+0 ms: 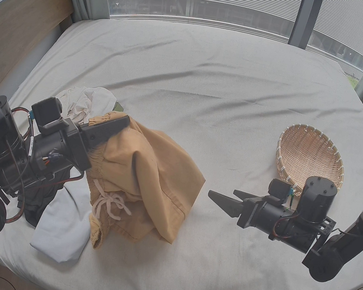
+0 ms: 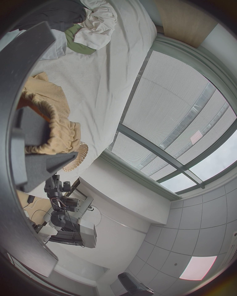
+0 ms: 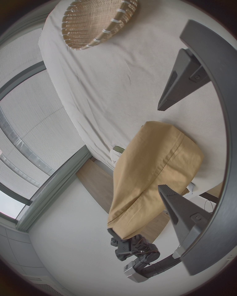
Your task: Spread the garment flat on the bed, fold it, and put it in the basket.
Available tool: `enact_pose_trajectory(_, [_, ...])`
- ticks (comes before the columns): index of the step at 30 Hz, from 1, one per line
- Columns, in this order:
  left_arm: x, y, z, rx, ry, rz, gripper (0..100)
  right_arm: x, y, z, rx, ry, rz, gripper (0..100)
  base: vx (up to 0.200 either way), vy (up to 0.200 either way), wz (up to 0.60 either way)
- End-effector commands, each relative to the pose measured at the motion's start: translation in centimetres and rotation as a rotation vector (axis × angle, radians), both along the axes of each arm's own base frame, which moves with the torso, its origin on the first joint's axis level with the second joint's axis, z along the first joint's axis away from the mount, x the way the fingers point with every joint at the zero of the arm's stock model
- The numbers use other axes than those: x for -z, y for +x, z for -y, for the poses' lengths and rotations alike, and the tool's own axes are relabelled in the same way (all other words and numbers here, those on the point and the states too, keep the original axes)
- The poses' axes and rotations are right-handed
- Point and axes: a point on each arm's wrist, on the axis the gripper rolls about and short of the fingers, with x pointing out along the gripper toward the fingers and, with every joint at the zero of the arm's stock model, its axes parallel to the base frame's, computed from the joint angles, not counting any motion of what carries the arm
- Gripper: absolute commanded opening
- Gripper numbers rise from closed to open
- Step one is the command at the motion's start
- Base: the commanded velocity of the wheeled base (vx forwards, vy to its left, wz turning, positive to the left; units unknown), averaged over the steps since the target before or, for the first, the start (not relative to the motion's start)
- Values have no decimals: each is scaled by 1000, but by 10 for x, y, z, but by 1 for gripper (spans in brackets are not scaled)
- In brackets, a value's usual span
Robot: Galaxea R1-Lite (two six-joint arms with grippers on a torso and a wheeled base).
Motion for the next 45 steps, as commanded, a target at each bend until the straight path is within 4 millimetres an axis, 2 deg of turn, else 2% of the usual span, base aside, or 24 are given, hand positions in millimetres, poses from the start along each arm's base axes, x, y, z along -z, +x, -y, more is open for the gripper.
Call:
enact_pose_trajectory(1, [-2,3,-2,-12,-2,3,0,29,5,-13,-25,-43,-69,100,0,0,0])
enact_pose_trajectory(6, [-7,9,-10,-47,-3,7,0,45,8,-25,-50,-62,-97,100,0,0,0])
enact_pose_trajectory(17, [-9,10,-7,-40,-5,15,0,68,25,-46,-69,-55,-134,100,0,0,0])
enact_pose_trajectory(22, [-9,9,-7,-36,-4,16,0,73,31,-58,-84,-19,-150,100,0,0,0])
enact_pose_trajectory(25, [-8,9,-7,-41,15,30,0,76,42,-69,-91,6,-140,100,0,0,0])
enact_pose_trajectory(35, [-6,4,-3,-22,23,23,0,91,63,-85,-92,17,-126,100,0,0,0])
enact_pose_trajectory(43, [-2,-1,1,-4,27,12,0,95,69,-94,-98,9,-142,100,0,0,0])
enact_pose_trajectory(44, [-1,-2,4,6,27,10,0,95,68,-97,-106,8,-142,0,0,0,0])
enact_pose_trajectory(45, [-1,-4,6,12,26,12,0,95,69,-99,-107,8,-142,0,0,0,0])
